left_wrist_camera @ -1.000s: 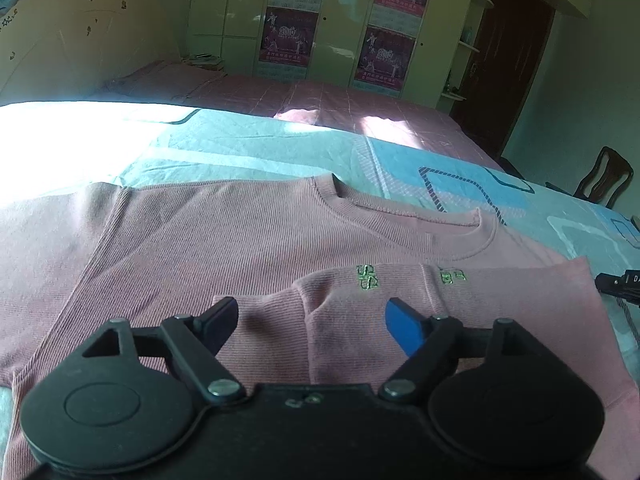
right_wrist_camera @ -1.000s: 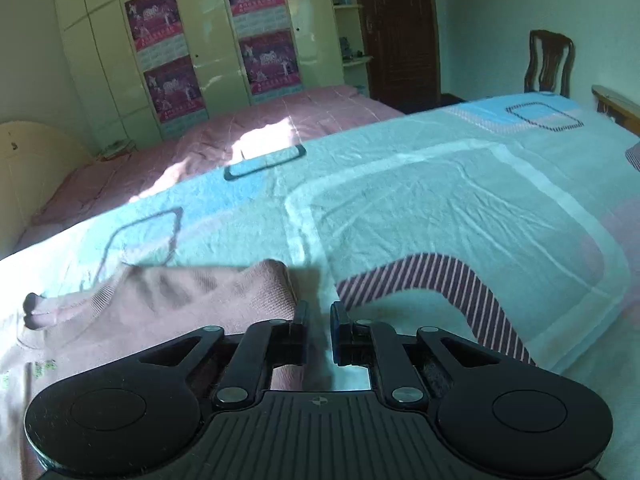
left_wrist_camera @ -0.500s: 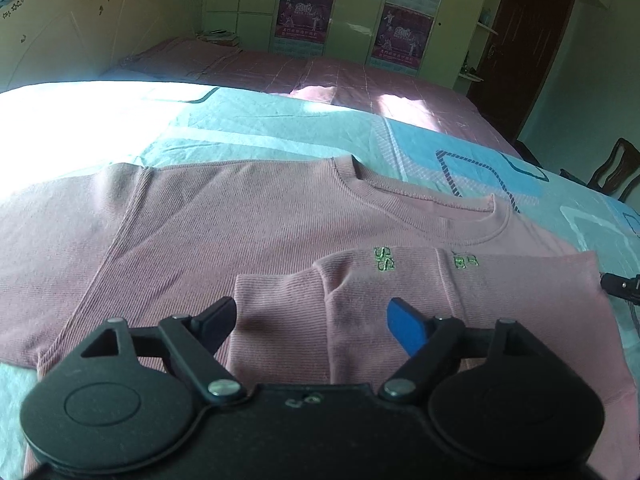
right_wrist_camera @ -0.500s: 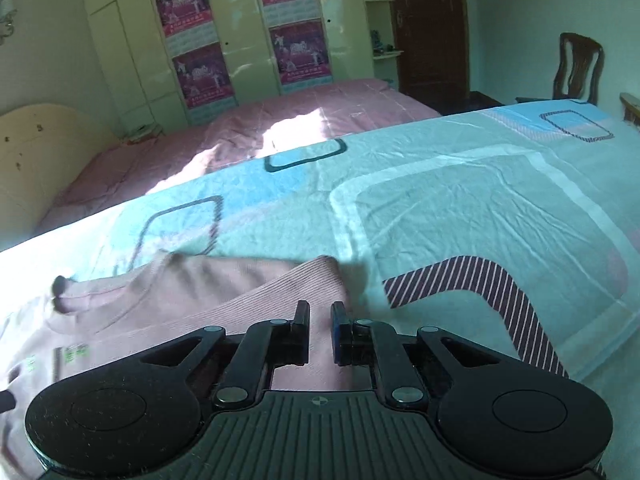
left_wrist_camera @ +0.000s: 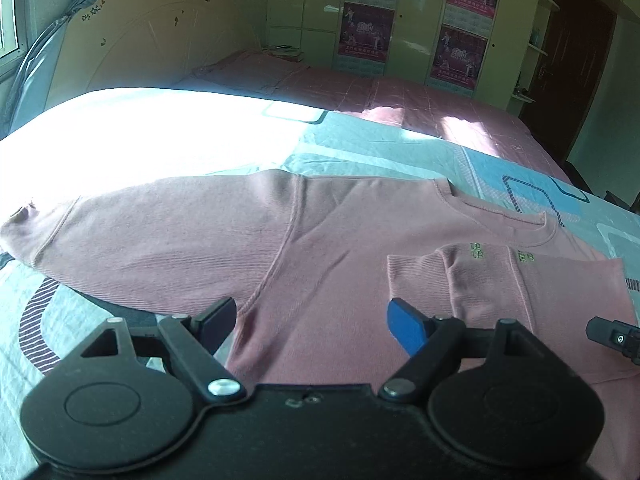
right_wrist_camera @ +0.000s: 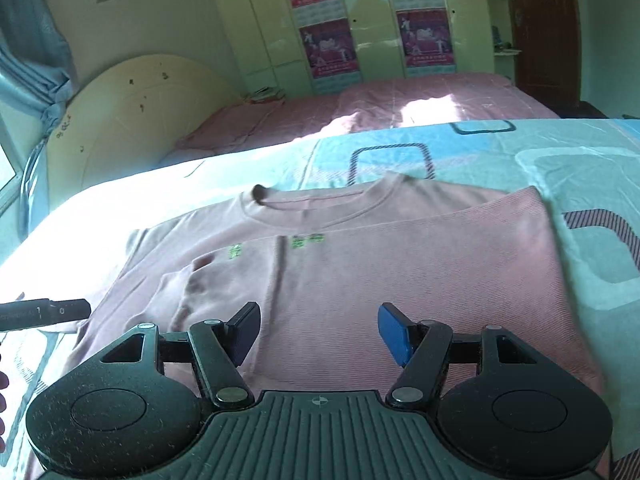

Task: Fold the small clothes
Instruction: 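Grasp the other sleeve cuff with the left tool and lift it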

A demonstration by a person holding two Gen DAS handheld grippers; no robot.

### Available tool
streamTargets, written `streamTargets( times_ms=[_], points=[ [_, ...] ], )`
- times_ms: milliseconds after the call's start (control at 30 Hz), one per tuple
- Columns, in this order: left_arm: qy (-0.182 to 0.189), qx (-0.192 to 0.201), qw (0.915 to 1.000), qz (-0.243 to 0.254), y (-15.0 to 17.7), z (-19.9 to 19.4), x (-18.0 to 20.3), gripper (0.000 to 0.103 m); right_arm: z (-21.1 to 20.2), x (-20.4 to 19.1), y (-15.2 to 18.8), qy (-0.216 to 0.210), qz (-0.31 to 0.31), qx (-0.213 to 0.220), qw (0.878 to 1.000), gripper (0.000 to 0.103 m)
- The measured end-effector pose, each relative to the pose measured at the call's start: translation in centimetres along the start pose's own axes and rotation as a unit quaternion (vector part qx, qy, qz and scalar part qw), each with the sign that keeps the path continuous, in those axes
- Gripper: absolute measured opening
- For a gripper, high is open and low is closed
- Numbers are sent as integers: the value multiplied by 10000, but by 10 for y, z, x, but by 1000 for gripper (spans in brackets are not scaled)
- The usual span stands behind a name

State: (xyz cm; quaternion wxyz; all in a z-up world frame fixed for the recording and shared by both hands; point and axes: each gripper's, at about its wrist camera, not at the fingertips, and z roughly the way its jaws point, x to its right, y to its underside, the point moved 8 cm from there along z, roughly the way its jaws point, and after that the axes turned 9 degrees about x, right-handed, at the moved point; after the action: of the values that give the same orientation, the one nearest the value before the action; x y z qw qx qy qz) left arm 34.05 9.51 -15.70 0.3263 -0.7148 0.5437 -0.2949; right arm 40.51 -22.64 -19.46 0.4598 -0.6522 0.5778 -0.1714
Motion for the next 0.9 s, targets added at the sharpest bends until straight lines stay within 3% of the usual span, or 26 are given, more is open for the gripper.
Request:
streamTargets(
  times_ms=[367,467,567,733,900],
  points=[
    [-367,-110,9974,-618,-2,10,-132,82,37,-98,13,-92,-348,-181,9992,64],
    [-561,-120,9957,-728,-2,14,-170,82,55,-111,13,33,-378,-214,9990,64],
    [-811,-164,9924,-910,-1,18,-212,82,73,-117,14,160,-369,-286,9988,54],
    [-1157,-232,9840,-1334,5,24,-272,81,90,-121,22,360,-328,-395,9980,54],
    [-1241,-200,9776,-1688,7,32,-304,80,98,-121,27,597,-395,-432,9965,54]
  ],
)
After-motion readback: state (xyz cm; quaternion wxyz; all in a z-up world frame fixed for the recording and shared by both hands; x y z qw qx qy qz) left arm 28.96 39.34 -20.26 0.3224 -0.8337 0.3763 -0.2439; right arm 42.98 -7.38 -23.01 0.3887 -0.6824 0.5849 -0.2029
